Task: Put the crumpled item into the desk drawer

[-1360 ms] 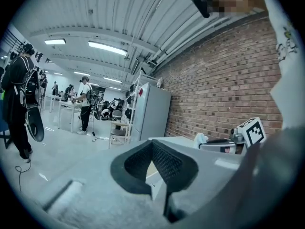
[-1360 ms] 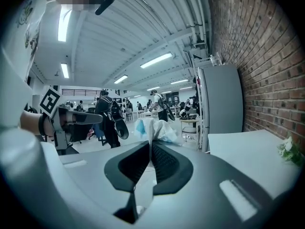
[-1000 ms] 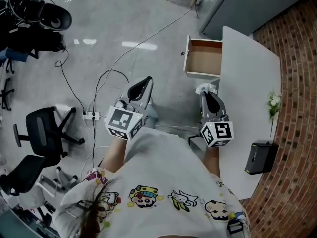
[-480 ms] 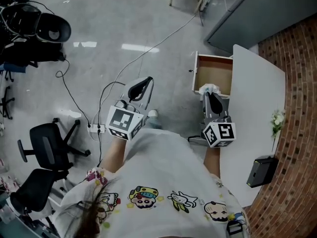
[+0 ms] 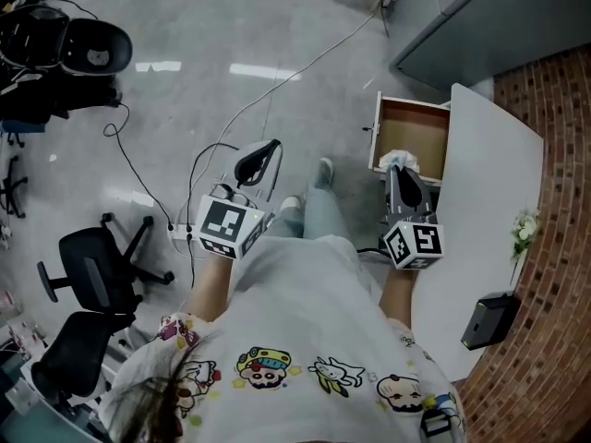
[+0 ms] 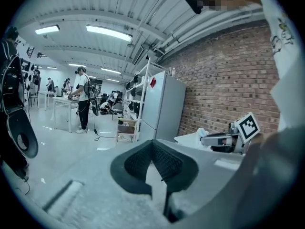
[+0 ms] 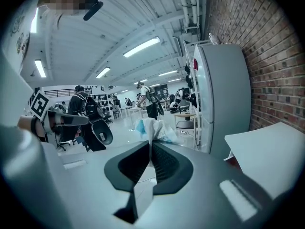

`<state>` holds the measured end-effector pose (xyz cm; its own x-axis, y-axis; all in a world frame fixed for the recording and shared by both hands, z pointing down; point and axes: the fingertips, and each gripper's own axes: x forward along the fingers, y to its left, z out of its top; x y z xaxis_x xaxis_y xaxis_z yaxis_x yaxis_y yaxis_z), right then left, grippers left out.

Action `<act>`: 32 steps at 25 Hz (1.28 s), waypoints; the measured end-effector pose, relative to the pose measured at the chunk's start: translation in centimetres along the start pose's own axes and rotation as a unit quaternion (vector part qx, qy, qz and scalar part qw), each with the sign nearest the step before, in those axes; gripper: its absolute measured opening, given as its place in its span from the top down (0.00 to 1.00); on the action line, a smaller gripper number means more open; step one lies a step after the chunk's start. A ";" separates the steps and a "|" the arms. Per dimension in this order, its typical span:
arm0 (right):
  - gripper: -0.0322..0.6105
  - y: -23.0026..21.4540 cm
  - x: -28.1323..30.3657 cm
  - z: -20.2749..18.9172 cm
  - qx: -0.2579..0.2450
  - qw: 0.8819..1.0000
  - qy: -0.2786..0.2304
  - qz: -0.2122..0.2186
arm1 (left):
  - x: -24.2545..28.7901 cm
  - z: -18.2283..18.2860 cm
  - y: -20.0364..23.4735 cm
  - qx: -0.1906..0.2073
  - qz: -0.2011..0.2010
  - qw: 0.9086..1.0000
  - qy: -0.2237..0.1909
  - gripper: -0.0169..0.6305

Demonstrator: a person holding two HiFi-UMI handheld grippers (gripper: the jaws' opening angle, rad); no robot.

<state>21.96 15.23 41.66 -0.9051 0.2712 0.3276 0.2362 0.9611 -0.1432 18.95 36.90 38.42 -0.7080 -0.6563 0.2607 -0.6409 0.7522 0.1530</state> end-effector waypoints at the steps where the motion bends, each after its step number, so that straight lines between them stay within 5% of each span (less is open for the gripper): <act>1: 0.92 -0.3 0.6 -0.2 0.003 1.000 0.003 -0.001 | 0.4 -0.2 0.4 0.000 0.002 1.000 0.004 0.97; 9: 0.92 -2.8 7.7 1.8 0.008 1.000 0.001 -0.005 | 6.2 1.5 5.2 0.011 0.001 1.000 0.005 0.97; 19: 0.92 -10.3 16.6 8.2 0.014 0.999 0.001 -0.035 | 18.5 8.7 9.6 0.018 -0.026 0.999 -0.007 0.97; 26: 0.92 -16.7 19.9 10.8 0.029 0.996 -0.004 -0.083 | 28.4 12.2 10.0 0.032 -0.077 0.997 -0.002 0.97; 32: 0.92 -20.8 17.6 11.9 0.054 0.988 -0.027 -0.143 | 34.0 14.5 6.2 0.061 -0.148 0.987 0.003 0.97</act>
<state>-3.07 -0.61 39.24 -0.9474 -0.0168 0.3196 -0.0687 0.9860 -0.1519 -13.41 18.36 34.46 -0.4825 -0.8457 0.2281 -0.8508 0.5144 0.1077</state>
